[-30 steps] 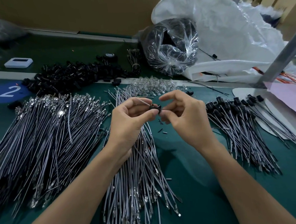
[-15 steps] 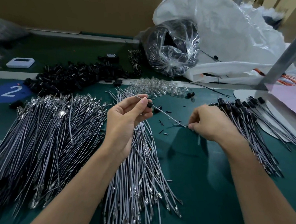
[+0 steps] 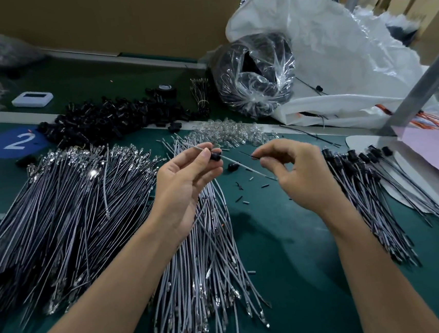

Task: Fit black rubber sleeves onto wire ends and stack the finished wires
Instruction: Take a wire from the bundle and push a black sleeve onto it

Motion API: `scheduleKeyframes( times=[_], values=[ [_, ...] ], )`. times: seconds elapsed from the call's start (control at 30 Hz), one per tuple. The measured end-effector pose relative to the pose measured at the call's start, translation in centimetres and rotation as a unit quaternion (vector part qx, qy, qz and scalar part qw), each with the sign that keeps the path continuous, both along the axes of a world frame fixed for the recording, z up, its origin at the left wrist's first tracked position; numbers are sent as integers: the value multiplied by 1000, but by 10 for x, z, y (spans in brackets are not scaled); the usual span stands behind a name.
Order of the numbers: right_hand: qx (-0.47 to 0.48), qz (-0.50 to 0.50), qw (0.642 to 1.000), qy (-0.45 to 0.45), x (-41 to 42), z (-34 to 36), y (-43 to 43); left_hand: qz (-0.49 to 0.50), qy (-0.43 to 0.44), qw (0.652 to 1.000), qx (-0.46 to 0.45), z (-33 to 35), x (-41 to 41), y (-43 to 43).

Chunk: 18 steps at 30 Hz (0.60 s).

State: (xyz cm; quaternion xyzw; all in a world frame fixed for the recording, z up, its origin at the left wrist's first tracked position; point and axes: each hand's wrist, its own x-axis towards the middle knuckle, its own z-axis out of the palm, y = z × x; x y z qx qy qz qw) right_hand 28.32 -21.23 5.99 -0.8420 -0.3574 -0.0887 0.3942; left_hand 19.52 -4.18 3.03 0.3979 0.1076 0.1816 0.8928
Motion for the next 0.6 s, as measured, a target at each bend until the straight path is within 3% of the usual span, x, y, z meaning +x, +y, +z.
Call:
scheduleKeyframes(
  times=[0.17,0.33,0.47,0.6],
  values=[
    [57,-2,998,-37,-5,2,1,-12,-11,997,-81,0,-1,5],
    [184,-14,979,-88,-11,9,-1,28,-10,995,-99,-1,0,6],
    [159,-5,964,-211,-22,8,5,64,-7,996,-67,-2,0,5],
    [88,-30,963,-251,-26,-3,16,88,-17,995,-34,-2,1,1]
  ],
)
